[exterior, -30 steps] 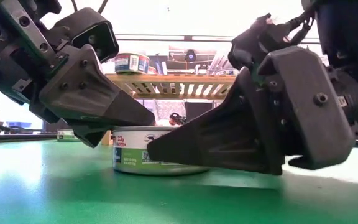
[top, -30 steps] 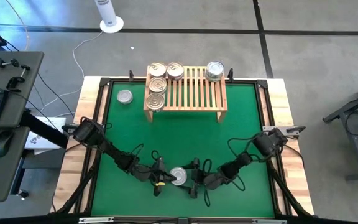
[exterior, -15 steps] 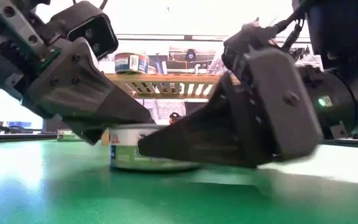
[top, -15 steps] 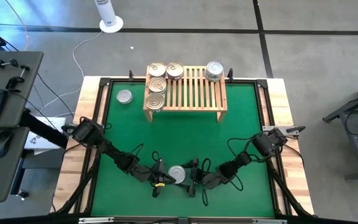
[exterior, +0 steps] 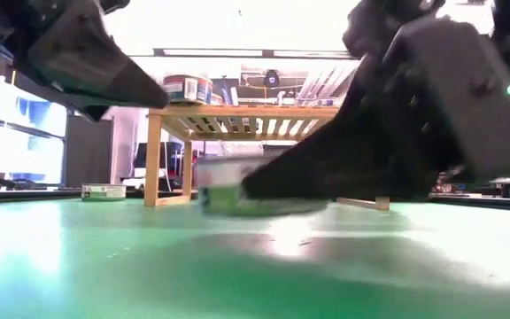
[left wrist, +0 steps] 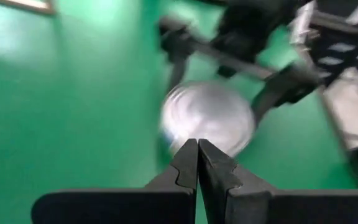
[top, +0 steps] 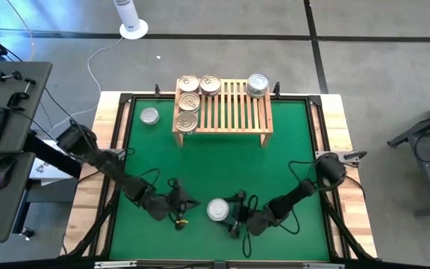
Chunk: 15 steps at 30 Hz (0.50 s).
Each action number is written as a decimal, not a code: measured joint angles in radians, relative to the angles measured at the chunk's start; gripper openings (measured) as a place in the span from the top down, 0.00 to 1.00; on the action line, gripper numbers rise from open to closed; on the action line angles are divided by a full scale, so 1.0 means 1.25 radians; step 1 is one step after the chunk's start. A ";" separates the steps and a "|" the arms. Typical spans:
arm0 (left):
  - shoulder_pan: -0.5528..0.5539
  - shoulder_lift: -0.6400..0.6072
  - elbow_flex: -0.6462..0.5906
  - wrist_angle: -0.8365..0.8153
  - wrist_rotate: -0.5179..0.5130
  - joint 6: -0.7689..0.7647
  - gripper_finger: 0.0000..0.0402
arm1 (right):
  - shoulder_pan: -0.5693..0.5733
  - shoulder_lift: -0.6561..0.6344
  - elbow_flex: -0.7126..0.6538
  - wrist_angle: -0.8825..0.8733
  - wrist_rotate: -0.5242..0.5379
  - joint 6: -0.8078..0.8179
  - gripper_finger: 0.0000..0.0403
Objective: Stack canned seafood by type on shelf
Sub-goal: Put the center green tuna can on the shelf aligned with the other green tuna can
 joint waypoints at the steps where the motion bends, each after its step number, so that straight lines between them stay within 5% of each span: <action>1: -0.006 -0.007 0.000 -0.025 -0.024 -0.009 1.00 | 0.006 -0.013 0.000 -0.024 0.020 0.008 0.07; 15: -0.010 0.060 0.000 -0.062 -0.084 -0.044 1.00 | -0.018 -0.403 -0.001 -0.617 0.170 0.064 0.06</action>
